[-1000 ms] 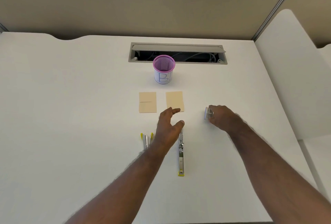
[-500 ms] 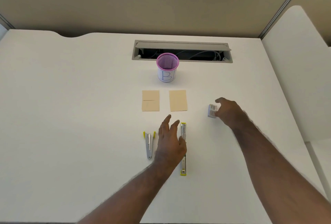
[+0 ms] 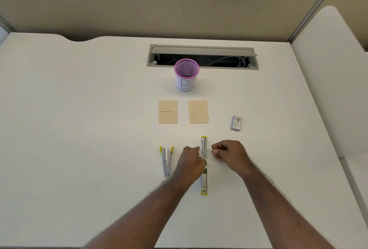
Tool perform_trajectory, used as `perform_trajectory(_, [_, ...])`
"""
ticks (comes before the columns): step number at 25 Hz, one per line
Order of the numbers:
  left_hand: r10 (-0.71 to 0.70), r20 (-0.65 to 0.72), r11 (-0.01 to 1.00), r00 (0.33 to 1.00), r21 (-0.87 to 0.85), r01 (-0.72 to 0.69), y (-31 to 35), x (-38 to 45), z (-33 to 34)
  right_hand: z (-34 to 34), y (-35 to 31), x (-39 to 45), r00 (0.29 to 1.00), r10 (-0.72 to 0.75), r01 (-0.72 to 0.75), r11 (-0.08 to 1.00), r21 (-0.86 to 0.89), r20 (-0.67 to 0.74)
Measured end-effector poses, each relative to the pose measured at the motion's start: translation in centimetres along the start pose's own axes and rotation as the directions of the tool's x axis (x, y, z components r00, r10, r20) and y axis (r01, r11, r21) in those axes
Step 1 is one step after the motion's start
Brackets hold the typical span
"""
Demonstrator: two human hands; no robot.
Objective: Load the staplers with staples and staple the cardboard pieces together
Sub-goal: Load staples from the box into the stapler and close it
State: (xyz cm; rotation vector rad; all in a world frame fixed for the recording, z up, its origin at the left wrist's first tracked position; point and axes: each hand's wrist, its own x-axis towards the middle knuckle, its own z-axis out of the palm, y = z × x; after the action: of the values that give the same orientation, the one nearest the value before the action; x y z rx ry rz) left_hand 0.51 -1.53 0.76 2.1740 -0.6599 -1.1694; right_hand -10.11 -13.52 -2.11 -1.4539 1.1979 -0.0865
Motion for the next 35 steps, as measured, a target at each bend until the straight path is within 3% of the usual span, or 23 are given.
perform_trajectory(8, [-0.03, 0.055, 0.986, 0.998, -0.165, 0.039, 0.1, 0.1, -0.2, 2.4, -0.1, -1.6, 0.994, 0.104, -0.098, 0.978, 0.185, -0.021])
perform_trajectory(13, [-0.09, 0.08, 0.934, 0.993, -0.341, 0.112, -0.8, 1.1, 0.6, 2.6, -0.1, -2.3, 0.996, 0.092, -0.083, 0.96, 0.269, -0.021])
perform_trajectory(18, [-0.093, -0.043, 0.951, 0.995, -0.301, 0.076, -0.9, 0.8, 1.0, 2.6, 0.0, -3.1, 0.997, 0.067, -0.055, 0.947, 0.317, -0.027])
perform_trajectory(20, [-0.109, -0.045, 0.922, 0.993, -0.379, 0.084, -1.2, 0.6, 0.9, 2.4, -0.1, -3.4, 0.999, 0.045, -0.034, 0.939, 0.341, -0.025])
perform_trajectory(25, [-0.05, 0.186, 0.745, 0.981, -0.647, 0.16, -1.7, 0.5, -0.5, 1.1, -0.5, -4.1, 1.0, -0.001, -0.003, 0.941, 0.337, 0.01])
perform_trajectory(30, [0.088, 0.374, 0.646, 0.923, -0.727, 0.233, -1.9, -0.2, -1.3, -0.6, -1.8, -5.3, 0.996, -0.047, 0.018, 0.946, 0.322, 0.082])
perform_trajectory(35, [0.173, 0.421, 0.61, 0.891, -0.756, 0.239, -1.8, -0.8, -1.6, -1.3, -3.5, -6.0, 0.988, -0.155, 0.156, 0.975, 0.157, -0.018])
